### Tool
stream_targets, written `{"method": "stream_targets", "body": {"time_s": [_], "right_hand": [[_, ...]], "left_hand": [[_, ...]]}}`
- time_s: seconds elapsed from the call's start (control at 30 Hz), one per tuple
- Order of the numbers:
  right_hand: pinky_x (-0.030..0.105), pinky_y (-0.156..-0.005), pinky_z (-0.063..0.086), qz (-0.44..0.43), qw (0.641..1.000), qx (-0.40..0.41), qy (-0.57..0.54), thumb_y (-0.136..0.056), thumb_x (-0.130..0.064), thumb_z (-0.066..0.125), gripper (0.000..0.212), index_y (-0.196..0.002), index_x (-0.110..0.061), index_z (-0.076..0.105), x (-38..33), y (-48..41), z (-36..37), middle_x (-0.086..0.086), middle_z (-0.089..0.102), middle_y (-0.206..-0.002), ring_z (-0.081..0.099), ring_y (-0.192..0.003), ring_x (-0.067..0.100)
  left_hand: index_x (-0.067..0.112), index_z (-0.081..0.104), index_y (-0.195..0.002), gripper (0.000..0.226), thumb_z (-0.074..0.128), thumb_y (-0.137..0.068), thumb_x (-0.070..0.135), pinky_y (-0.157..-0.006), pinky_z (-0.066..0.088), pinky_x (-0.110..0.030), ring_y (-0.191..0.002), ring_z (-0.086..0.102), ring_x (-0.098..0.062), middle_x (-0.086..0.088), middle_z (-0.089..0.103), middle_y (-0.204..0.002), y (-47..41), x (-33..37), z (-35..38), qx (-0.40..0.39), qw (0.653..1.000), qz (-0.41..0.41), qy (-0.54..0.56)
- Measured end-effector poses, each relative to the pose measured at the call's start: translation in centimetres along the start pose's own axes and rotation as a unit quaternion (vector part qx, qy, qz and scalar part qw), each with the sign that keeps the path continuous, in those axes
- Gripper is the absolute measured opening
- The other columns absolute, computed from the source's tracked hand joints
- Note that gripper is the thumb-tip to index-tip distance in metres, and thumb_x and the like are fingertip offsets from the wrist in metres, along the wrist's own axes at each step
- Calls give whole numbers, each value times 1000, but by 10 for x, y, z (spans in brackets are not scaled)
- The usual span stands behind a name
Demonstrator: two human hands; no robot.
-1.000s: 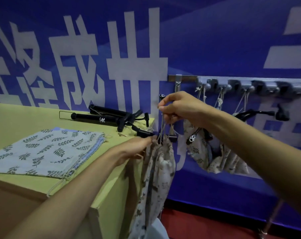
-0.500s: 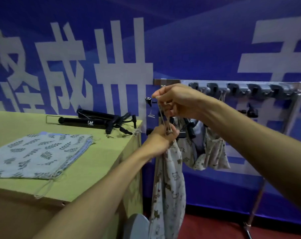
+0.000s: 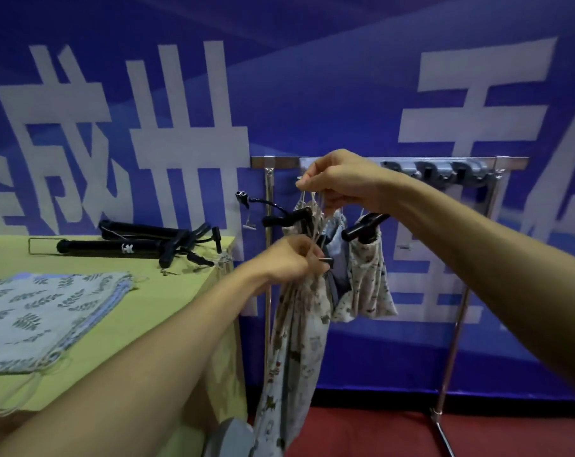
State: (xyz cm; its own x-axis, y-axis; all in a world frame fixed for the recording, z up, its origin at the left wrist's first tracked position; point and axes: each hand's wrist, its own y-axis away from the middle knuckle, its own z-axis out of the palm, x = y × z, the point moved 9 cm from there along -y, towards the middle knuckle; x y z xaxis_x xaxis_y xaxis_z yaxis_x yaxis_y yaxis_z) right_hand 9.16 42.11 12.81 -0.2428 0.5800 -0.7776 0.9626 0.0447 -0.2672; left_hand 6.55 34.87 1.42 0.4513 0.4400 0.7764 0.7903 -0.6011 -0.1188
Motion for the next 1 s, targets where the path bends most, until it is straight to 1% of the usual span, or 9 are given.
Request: {"method": "stream_targets", "body": {"time_s": [0.1,0.23,0.37,0.5,0.6,0.7,0.83,0.93,1.0], "right_hand": [[26,-50,47,-15,1000,10,14,-91,-18,62,15,-94,-3,60,-2,5,-13,11,40,-68,41,-54,16],[28,-48,33,-12,1000,-16,9,-94,-16,59,10,-92,-7,58,1,17,-32,0,34,-55,32,-48,12],[20,-39,21,-1,1000,-20,3,-97,-15,54,7,-93,-10,57,14,35,-71,-10,34,-46,26,-41,6],[19,-39,24,57,995,-67,45,-96,-14,55,12,-102,-4,59,44,56,-112,-2,39,-54,29,-44,8],[20,-50,43,108,969,-128,181,-92,-13,60,18,-101,2,64,73,71,-132,11,54,-69,50,-55,15],[19,-59,49,141,947,-149,248,-92,-13,61,15,-83,-5,68,99,76,-152,-2,64,-62,61,-61,10],[21,-62,52,114,959,-95,243,-91,-13,63,14,-80,-7,69,119,68,-187,1,68,-66,66,-65,16],[20,-60,52,79,972,-41,215,-89,-15,64,12,-82,-7,70,132,60,-212,5,68,-70,66,-65,15],[20,-58,51,53,976,-4,210,-89,-20,65,17,-85,-3,69,137,54,-223,6,65,-70,62,-62,14]], "left_hand": [[17,69,-98,15,73,-84,16,-70,47,-13,-85,63,-7,2,70,-96,1,35,-14,5,994,50,94],[9,71,-100,18,70,-86,21,-81,44,-22,-88,59,-12,-2,70,-93,-7,66,-15,9,990,73,120],[6,68,-91,14,68,-87,19,-73,45,-16,-82,63,-8,-9,71,-95,-22,89,6,2,974,113,194],[12,62,-81,13,58,-93,15,-61,42,-20,-62,61,-10,-2,65,-67,-40,111,32,-41,951,140,274],[7,68,-85,20,54,-97,16,-58,37,-21,-58,48,-13,5,50,-52,-54,126,60,-110,961,137,212],[10,75,-95,25,55,-97,24,-69,30,-35,-67,39,-22,6,47,-55,-66,143,92,-163,971,151,87],[11,69,-89,24,50,-100,22,-66,40,-25,-59,57,-6,0,60,-64,-89,160,120,-160,972,163,46],[10,67,-84,24,50,-99,17,-74,53,-25,-70,66,-12,-7,69,-75,-113,165,127,-149,972,165,77],[8,68,-85,22,51,-98,13,-68,52,-16,-65,65,-7,-8,69,-74,-129,169,124,-122,973,170,94]]}}
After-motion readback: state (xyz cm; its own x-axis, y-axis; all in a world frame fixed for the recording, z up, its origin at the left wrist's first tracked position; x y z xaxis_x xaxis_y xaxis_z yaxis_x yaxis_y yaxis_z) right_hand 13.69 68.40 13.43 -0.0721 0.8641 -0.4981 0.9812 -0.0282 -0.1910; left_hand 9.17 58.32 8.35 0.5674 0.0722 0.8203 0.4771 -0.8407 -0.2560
